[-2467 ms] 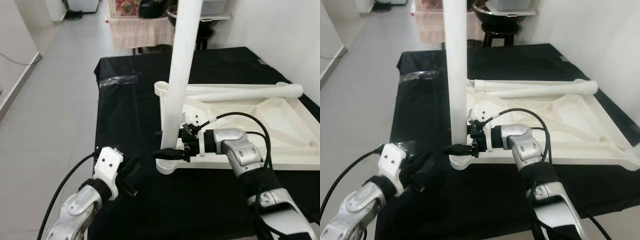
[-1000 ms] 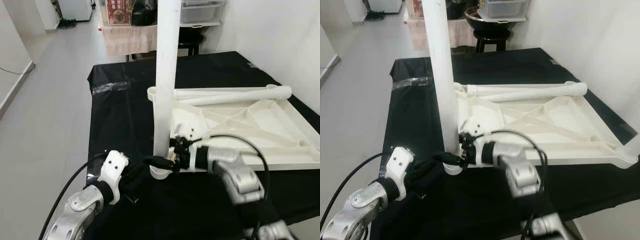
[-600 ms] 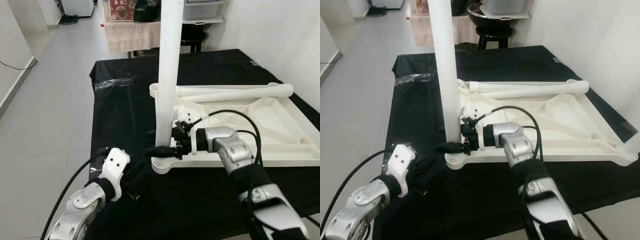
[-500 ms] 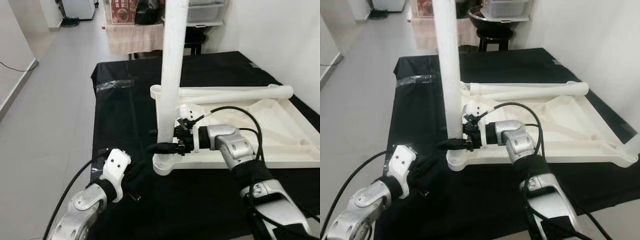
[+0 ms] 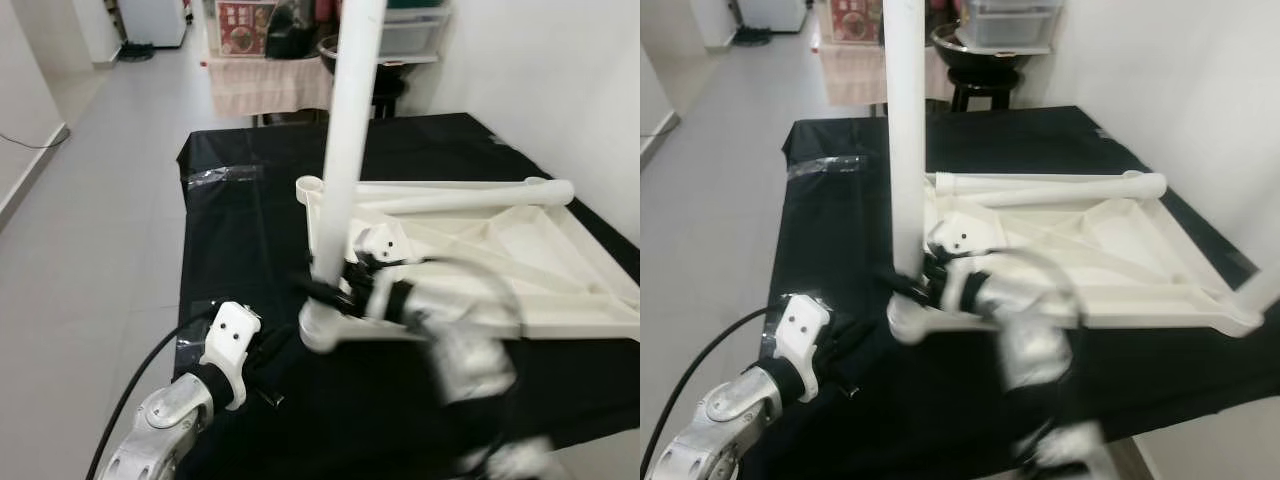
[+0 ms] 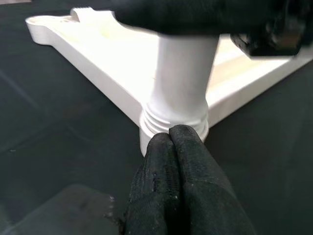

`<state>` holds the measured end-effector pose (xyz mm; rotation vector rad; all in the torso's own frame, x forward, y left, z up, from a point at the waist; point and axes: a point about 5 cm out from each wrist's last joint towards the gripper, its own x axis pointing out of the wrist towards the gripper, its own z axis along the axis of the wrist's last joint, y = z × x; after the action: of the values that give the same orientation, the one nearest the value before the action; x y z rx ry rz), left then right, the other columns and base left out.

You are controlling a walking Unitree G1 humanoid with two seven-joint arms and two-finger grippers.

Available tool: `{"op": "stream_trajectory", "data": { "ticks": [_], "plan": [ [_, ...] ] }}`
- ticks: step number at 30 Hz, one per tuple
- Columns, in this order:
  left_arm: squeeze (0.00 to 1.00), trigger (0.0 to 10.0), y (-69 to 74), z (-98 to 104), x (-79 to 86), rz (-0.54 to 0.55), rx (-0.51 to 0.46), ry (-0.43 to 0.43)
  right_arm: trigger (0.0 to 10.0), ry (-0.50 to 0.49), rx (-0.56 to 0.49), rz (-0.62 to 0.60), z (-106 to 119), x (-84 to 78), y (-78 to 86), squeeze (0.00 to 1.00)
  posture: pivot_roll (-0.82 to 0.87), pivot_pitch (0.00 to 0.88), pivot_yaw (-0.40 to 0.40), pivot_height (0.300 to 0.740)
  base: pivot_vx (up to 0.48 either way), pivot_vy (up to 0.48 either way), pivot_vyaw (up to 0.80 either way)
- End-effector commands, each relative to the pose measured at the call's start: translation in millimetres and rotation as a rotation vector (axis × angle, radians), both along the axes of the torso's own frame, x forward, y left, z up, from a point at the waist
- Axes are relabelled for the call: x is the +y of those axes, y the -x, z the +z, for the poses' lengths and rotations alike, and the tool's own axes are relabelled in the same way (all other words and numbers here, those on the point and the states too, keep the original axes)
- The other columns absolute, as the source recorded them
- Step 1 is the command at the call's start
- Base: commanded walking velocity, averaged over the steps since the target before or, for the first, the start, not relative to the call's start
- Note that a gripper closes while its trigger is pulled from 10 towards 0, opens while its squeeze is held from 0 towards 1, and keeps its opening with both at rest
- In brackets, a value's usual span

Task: Building children table

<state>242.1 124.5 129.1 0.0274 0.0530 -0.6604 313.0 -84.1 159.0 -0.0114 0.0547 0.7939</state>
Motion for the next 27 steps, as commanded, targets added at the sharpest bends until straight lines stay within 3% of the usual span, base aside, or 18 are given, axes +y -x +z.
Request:
{"op": "stream_trajectory", "data": {
  "ticks": [1,3,8,10,13,14,17,19,21,22,24,25,26,27],
  "plan": [
    [0.00,10.0,0.5,2.2,3.5,0.002,-0.018,0.022,0.0,0.041,0.105,-0.050,-21.2,-9.2,-2.9,0.00,-0.05,0.070,-0.044,0.740,0.000,0.000,0.00],
    [0.00,10.0,0.5,5.2,1.8,-0.005,-0.030,0.042,0.0,0.062,0.144,-0.051,-28.4,-12.5,-4.7,0.00,-0.04,0.069,-0.054,0.740,0.000,0.000,0.00],
    [0.00,10.0,1.0,5.9,-0.4,-0.030,-0.026,0.032,0.0,0.084,0.123,-0.008,-23.5,-5.4,2.9,0.00,-0.05,0.068,-0.058,0.740,0.000,0.000,0.00],
    [0.00,10.0,0.3,7.3,-2.0,-0.027,-0.032,0.032,10.0,0.074,0.136,-0.011,-19.1,-5.9,3.1,0.00,-0.04,0.066,-0.058,0.740,0.000,0.000,0.00],
    [0.00,10.0,-0.7,8.0,-2.8,-0.024,-0.034,0.034,10.0,0.065,0.150,-0.016,-16.2,-6.5,2.5,0.00,-0.04,0.066,-0.058,0.740,0.000,0.000,0.00],
    [0.00,10.0,-1.0,8.4,-3.3,-0.031,-0.038,0.030,10.0,0.065,0.126,0.049,-11.5,-5.2,1.3,1.00,-0.04,0.065,-0.057,0.740,0.000,0.000,0.00],
    [0.00,10.0,-0.7,8.4,-4.3,-0.046,-0.048,0.020,10.0,0.046,0.089,0.171,-2.1,-4.4,-3.5,1.00,-0.04,0.062,-0.055,0.740,0.000,0.000,0.00],
    [0.00,10.0,-0.5,8.4,-4.6,-0.049,-0.053,0.022,10.0,0.040,0.044,0.273,12.2,-6.7,-15.9,1.00,-0.03,0.059,-0.054,0.740,0.000,0.000,0.00],
    [0.00,10.0,-0.5,8.4,-4.6,-0.049,-0.053,0.022,10.0,0.040,0.044,0.273,12.2,-6.7,-15.9,1.00,-0.03,0.059,-0.054,0.740,0.000,0.000,0.00],
    [0.00,10.0,-0.4,8.4,-4.7,-0.049,-0.054,0.023,10.0,0.036,0.026,0.319,20.2,-7.8,-21.7,0.61,-0.02,0.059,-0.054,0.740,0.000,0.000,0.00],
    [0.00,10.0,-0.4,8.4,-4.7,-0.049,-0.054,0.023,10.0,0.036,0.026,0.319,20.2,-7.8,-21.7,0.61,-0.02,0.059,-0.054,0.740,0.000,0.000,0.00],
    [0.00,10.0,-0.2,7.9,-4.5,-0.049,-0.056,0.021,10.0,0.042,0.008,0.425,29.4,-9.3,-23.6,0.00,-0.02,0.058,-0.053,0.740,0.000,0.000,0.00],
    [0.00,10.0,-0.2,7.9,-4.5,-0.049,-0.056,0.021,10.0,0.042,0.008,0.425,29.4,-9.3,-23.6,0.00,-0.02,0.058,-0.053,0.740,0.000,0.000,0.00],
    [0.00,10.0,0.0,7.6,-4.2,-0.047,-0.058,0.021,10.0,0.065,0.004,0.567,36.4,-11.7,-23.5,0.00,-0.01,0.058,-0.053,0.740,0.000,0.000,0.00]
  ]
}}
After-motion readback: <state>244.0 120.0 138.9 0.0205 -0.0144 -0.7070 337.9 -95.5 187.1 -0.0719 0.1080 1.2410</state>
